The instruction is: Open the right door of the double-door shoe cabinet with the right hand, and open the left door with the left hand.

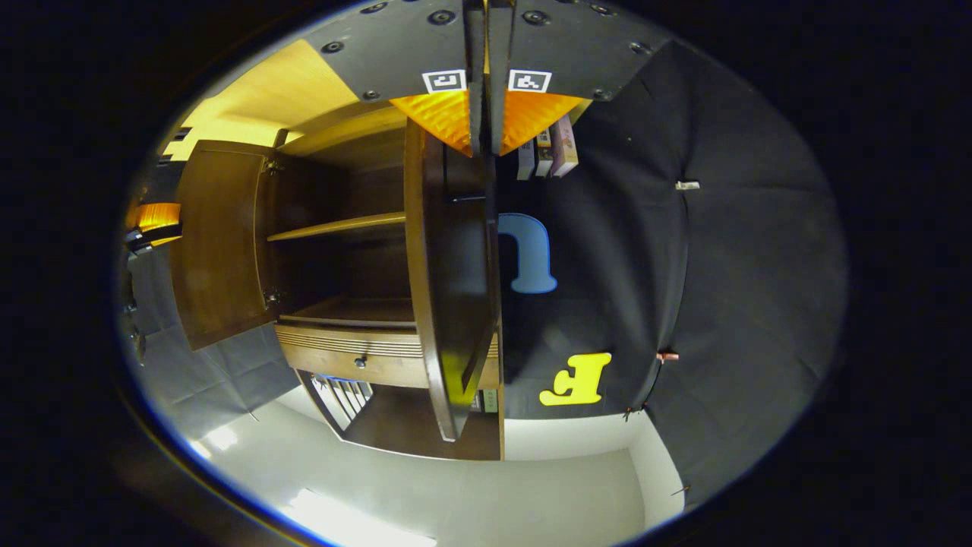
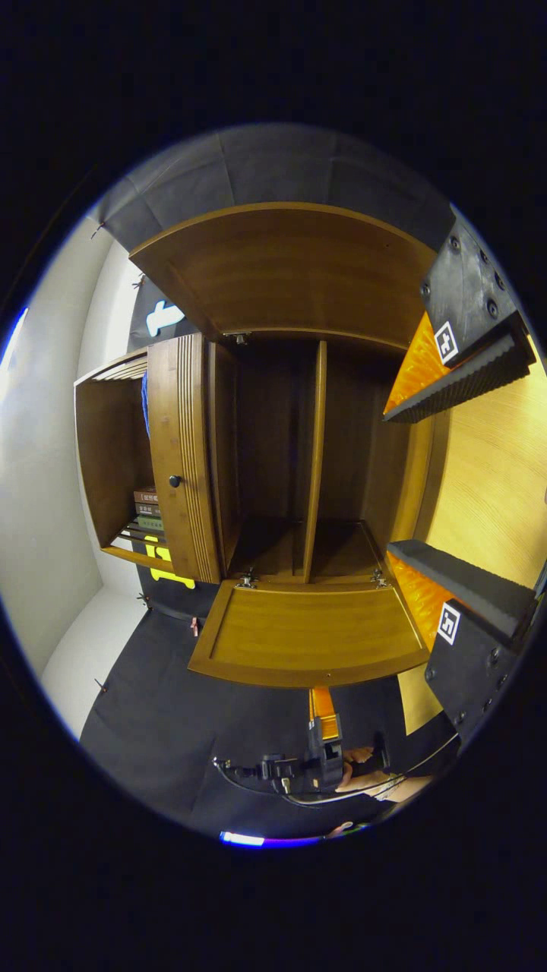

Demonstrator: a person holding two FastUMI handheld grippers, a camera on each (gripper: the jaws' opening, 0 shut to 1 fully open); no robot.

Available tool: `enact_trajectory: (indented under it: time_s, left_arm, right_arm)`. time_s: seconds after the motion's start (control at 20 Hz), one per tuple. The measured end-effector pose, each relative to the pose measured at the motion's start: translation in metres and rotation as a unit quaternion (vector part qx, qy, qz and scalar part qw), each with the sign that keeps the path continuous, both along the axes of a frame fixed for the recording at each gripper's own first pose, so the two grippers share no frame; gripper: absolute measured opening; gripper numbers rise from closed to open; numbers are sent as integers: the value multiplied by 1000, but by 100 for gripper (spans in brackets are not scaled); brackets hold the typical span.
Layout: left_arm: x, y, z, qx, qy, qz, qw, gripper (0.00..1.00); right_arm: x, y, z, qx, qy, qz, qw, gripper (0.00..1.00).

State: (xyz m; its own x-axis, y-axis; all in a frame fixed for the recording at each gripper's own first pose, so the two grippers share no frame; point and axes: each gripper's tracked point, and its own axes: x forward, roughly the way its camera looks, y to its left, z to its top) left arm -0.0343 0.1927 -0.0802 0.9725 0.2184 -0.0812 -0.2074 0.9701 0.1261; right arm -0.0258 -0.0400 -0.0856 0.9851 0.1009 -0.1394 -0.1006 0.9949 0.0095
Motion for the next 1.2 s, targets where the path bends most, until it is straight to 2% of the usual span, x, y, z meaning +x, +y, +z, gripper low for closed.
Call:
enact_trajectory:
  time_s: [0.1,0.15,0.2,0.25,0.35,0.4,0.45,0.7,0.85,0.95,1.2]
  left_arm:
    - [-11,-20,11,-4,-3,-10,1000,5]
    - [-14,-33,17,-11,-6,-21,1000,5]
    - [-18,-49,28,-18,-10,-38,999,6]
    - [-21,-61,35,-21,-11,-50,998,6]
    - [-23,-77,55,-22,-17,-57,998,6]
    - [-22,-86,63,-27,-17,-62,998,8]
    - [-19,-95,67,-36,-17,-66,997,14]
    - [-11,-138,67,-101,6,-103,990,64]
    - [-12,-126,57,-64,35,-42,996,94]
    - [-4,-136,63,-44,20,-40,998,96]
    - [0,-155,63,-56,17,-64,996,96]
  right_arm:
    - [2,2,2,7,0,0,1000,98]
    - [3,2,3,11,1,-2,1000,96]
    - [5,1,4,12,3,-7,1000,99]
    - [8,-1,6,12,6,-15,1000,97]
    - [11,-2,10,8,14,-26,1000,100]
    - [11,0,15,6,16,-29,999,98]
    - [11,0,21,3,16,-34,999,98]
    - [1,15,59,-19,-9,-40,999,100]
    - [-9,18,75,-52,-30,-46,997,98]
    - [-16,25,84,-55,-41,-40,997,97]
    - [-32,30,96,-30,-42,-27,998,97]
